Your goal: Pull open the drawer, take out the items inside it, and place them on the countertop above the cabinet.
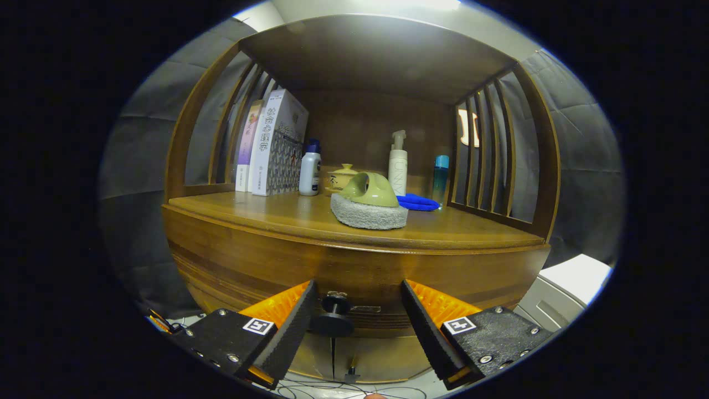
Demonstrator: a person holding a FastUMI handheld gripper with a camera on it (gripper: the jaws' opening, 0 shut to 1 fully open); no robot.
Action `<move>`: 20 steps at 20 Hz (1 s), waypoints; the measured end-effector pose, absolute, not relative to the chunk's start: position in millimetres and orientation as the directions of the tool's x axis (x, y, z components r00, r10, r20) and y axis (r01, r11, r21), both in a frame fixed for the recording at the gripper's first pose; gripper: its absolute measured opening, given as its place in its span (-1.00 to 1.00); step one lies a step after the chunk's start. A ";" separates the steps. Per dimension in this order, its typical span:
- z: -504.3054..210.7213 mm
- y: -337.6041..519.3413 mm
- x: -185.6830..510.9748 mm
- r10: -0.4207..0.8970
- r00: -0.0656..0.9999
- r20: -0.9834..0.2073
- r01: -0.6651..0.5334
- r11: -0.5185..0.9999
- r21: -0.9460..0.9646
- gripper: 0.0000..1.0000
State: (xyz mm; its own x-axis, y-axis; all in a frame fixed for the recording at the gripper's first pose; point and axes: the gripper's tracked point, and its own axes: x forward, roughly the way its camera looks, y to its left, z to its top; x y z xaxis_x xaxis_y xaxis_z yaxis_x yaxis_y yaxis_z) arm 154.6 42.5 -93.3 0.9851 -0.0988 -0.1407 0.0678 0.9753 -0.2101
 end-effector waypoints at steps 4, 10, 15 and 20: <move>-60.1 35.8 127.6 -0.063 0.995 -0.080 0.044 0.976 -0.212 0.91; -16.5 3.2 73.3 -0.062 0.997 -0.052 0.052 0.984 -0.170 0.90; 11.4 -24.5 28.9 -0.075 0.997 -0.024 0.073 0.994 -0.087 0.90; 24.9 -25.5 1.4 -0.064 0.998 -0.025 0.063 0.997 -0.040 0.89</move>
State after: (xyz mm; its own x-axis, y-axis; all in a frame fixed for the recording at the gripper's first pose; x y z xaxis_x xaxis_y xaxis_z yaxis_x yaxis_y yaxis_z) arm 1.4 -25.5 24.9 0.9977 -0.0638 -0.0248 0.0628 0.9972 -0.0404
